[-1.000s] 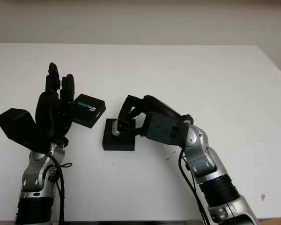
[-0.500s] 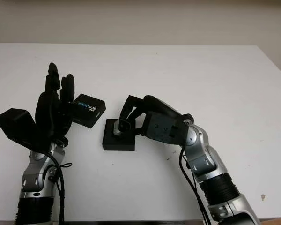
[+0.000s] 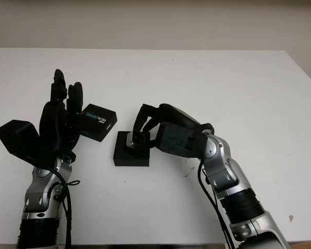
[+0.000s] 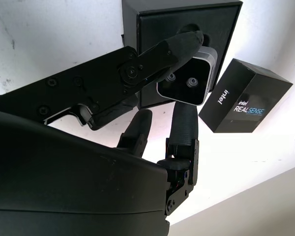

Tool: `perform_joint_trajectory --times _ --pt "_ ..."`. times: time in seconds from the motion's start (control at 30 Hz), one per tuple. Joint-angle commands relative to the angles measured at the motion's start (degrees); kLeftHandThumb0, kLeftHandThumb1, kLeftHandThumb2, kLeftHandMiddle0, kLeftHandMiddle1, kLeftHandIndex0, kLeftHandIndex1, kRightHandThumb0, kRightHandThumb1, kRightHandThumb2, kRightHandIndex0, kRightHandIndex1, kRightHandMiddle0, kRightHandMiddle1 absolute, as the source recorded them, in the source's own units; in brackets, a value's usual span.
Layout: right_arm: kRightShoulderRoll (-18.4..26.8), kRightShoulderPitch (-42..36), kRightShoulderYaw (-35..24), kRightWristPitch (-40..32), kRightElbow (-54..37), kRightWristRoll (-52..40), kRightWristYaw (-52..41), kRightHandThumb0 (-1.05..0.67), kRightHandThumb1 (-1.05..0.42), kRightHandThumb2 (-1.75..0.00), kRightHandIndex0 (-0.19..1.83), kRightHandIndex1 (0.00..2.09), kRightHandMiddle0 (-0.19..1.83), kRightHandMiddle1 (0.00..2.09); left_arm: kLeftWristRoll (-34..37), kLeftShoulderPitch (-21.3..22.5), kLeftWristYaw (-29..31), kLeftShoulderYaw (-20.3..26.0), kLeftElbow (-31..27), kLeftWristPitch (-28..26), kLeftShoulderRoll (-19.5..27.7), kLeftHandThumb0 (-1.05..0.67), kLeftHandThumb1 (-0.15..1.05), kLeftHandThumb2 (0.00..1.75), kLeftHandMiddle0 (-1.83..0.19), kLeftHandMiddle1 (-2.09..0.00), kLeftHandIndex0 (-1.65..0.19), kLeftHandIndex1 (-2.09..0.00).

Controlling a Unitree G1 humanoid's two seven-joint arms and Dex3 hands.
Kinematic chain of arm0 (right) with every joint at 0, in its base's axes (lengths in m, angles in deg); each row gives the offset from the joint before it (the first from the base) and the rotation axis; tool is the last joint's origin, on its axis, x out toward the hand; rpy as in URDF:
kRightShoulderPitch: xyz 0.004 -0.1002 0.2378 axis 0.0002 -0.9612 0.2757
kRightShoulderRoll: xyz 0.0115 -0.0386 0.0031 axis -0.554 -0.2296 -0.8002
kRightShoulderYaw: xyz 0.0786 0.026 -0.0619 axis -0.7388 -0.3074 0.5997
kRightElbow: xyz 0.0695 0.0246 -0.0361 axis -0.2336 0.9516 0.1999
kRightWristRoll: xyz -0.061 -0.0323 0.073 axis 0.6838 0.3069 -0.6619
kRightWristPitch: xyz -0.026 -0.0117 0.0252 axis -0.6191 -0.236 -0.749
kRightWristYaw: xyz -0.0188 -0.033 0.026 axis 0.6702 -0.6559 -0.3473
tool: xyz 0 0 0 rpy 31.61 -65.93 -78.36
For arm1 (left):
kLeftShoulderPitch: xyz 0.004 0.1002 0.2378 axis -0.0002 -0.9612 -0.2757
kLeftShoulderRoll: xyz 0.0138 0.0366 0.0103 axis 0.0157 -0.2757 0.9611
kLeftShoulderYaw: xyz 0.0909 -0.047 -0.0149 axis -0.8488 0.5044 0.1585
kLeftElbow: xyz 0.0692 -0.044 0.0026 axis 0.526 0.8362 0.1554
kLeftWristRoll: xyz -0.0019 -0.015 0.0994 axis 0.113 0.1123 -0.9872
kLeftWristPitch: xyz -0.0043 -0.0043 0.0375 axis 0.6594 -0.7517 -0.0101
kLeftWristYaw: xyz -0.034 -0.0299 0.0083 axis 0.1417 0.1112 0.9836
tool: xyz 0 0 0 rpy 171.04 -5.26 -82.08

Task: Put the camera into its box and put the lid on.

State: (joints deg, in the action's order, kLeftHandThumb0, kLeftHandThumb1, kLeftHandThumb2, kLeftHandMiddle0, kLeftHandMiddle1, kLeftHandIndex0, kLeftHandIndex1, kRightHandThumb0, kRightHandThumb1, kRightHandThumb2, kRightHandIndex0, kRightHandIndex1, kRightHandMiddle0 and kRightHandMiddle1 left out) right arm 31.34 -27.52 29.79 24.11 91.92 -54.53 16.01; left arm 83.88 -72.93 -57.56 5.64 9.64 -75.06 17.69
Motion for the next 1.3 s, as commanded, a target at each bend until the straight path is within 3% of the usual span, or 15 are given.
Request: perform_joint_trajectory --times 0.0,0.27,0.5,0.63,0.93,1.03,1.1,1.2,1.27 --pt "0.9 1.1 0.2 0.8 0.5 0.4 -0.1 -0.37 -1.05 -0.08 0.39 0.87 0.83 2.09 0.1 -0.1 0.0 -0.3 -1.1 0.1 -0.3 -0.64 1.05 0.36 0.19 0.00 0.19 0.00" --pt "1.8 0.8 1.3 3.0 1.9 1.1 -1.5 -0.35 -1.04 -0.08 0.48 0.97 0.89 2.09 -0.5 -0.3 -0.4 -0.4 -1.2 0.1 -0.4 -0.65 1.05 0.35 0.19 0.00 0.19 0.00" --pt "2.6 1.0 2.0 1.3 1.6 2.0 -4.0 -0.36 -1.05 -0.08 0.41 0.85 0.85 2.09 -0.7 -0.4 -0.7 -0.6 -1.5 -0.3 -0.3 -0.64 1.05 0.37 0.19 -0.01 0.19 0.00" --pt "3.3 0.6 2.6 2.2 1.3 3.2 -3.9 -0.35 -1.05 -0.08 0.48 1.01 0.88 2.09 -0.4 -0.4 -0.4 -0.6 -1.4 0.2 -0.6 -0.63 1.05 0.36 0.19 0.00 0.19 0.00" --pt "5.0 -0.7 4.2 4.7 -0.7 9.2 -1.1 -0.42 -1.04 -0.06 0.43 0.79 0.59 2.09 -1.2 -0.5 -1.0 -1.3 -1.8 0.2 -1.2 -0.65 1.05 0.35 0.19 0.00 0.19 0.00" --pt "6.4 -1.1 5.4 5.9 -2.3 12.4 -0.6 -0.52 -0.99 -0.05 0.32 1.11 0.35 2.09 -1.3 -0.6 -1.2 -1.5 -2.1 0.2 -1.5 -0.65 1.05 0.36 0.19 0.00 0.19 0.00" --pt "7.8 -1.5 6.3 7.9 -3.2 15.2 0.4 -0.58 -0.97 -0.05 0.24 0.85 0.04 2.09 -1.1 -0.7 -1.2 -1.6 -2.3 0.1 -1.7 -0.65 1.05 0.36 0.19 0.00 0.19 0.00" --pt "9.0 -2.0 6.6 10.1 -3.6 17.6 2.0 -0.60 -0.96 -0.05 0.34 0.49 -0.13 2.05 -1.3 -0.8 -1.2 -1.7 -2.5 0.1 -1.9 -0.64 1.05 0.37 0.19 0.00 0.19 0.00" --pt "9.6 -2.4 6.5 10.8 -4.0 18.6 2.2 -0.60 -0.97 -0.05 0.34 0.41 -0.17 2.02 -1.6 -0.9 -1.3 -1.9 -2.6 0.3 -2.0 -0.62 1.05 0.39 0.19 0.00 0.19 0.00"
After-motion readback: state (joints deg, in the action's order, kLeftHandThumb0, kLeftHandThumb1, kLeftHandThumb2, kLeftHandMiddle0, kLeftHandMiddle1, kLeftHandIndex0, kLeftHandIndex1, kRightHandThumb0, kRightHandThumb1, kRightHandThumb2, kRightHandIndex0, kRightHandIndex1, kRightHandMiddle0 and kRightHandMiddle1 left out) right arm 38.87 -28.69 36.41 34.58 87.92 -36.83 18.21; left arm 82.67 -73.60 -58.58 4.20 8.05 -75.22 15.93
